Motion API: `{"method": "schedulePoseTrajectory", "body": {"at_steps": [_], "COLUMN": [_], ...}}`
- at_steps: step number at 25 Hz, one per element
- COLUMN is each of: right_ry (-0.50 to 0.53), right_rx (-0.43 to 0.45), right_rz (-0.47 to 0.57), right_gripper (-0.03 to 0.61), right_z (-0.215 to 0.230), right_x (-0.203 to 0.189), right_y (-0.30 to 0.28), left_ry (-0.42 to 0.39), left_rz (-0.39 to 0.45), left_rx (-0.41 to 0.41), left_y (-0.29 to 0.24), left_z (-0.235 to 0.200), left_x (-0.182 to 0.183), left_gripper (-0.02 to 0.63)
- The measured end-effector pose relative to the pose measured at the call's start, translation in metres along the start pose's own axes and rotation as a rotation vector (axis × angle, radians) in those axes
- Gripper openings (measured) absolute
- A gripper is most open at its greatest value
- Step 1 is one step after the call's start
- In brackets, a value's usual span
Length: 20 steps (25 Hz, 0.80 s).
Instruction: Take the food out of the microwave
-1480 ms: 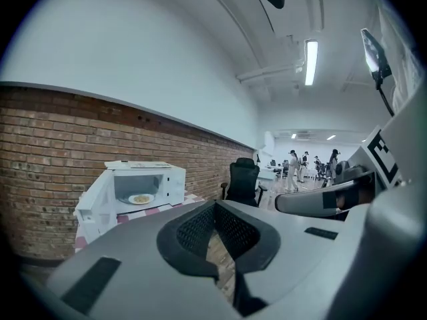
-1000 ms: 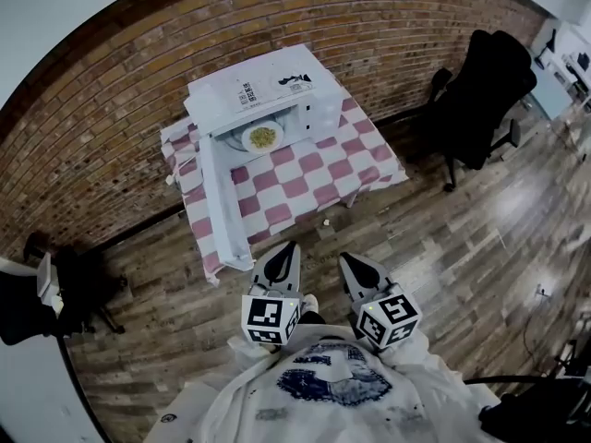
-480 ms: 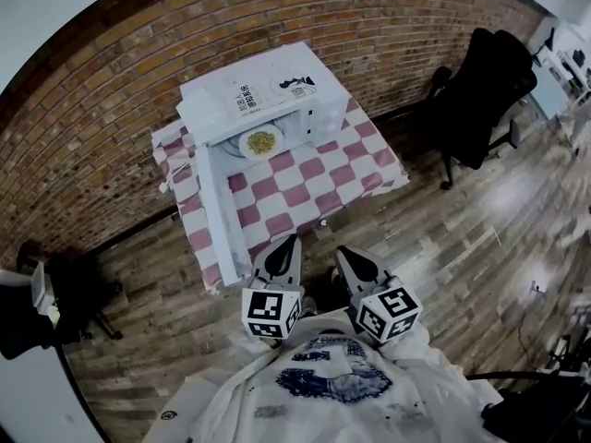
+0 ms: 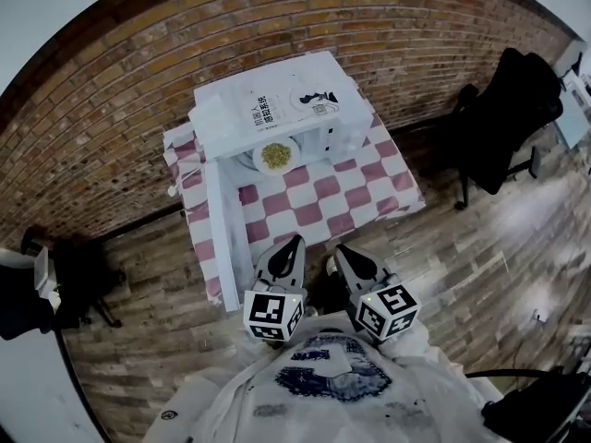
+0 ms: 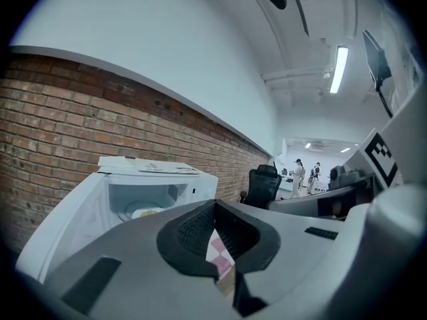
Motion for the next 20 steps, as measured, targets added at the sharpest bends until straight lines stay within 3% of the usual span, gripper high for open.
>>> {"method": "schedulePoseTrajectory", "body": {"at_steps": [20], "right_ry": [0.001], "right_rx": [0.196], "right_rz": [-0.132], "right_gripper": [0.014], "right_z": [0.069], "right_x": [0.074], "right_y": [-0.124], "left_ry": [0.062], "left_rz": [-0.100], "left_rx": [0.237], "left_y": [-0.104], "left_z": [-0.066], "left_x": [0.007], "left_gripper": [0.009]}}
Point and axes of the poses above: the fingertips, and each gripper's own axes: y backward along the fingers, z to its right, x out of its top, the point moved 3 cm from there along y, backward along the fingers, and after that the axes turned 11 degrees about -y, right-handed, at the moved point
